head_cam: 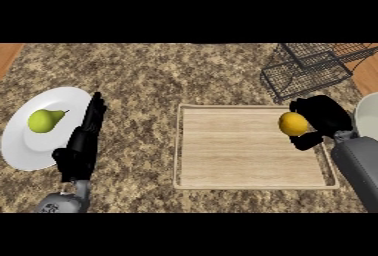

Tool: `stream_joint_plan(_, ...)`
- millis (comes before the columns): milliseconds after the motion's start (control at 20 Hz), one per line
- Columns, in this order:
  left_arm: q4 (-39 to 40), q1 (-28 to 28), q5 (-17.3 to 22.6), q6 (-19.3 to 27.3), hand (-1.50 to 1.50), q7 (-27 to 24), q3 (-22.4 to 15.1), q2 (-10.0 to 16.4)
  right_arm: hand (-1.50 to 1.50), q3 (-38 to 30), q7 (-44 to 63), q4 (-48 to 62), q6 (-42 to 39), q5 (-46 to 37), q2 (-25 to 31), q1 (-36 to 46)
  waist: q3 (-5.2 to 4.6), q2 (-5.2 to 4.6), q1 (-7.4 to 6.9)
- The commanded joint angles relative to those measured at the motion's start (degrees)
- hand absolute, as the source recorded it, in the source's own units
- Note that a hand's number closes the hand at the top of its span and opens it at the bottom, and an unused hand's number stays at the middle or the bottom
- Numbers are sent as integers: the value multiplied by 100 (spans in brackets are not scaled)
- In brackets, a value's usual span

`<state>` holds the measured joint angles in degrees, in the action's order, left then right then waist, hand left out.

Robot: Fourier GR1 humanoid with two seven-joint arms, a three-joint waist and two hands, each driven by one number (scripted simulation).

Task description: Pick the lemon from the tray and place it in the tiered basket

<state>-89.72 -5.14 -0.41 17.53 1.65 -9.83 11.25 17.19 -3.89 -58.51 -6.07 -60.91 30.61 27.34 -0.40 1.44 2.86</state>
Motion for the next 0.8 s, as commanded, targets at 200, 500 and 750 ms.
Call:
stream_joint_plan(200,248,-150,-145,136,0,-142,-44,-233,150,-872,1400,-2749,-1243,530,683,-268,19,-43,42)
stream_joint_plan(500,-122,-33,-183,55,0,126,-115,-153,150,-2115,1942,-4334,-2506,1577,1211,-175,30,-59,-74)
stream_joint_plan(750,193,2,-371,120,0,-331,-270,-422,150,-3011,2549,-4885,-3562,2254,1424,136,33,-114,-205)
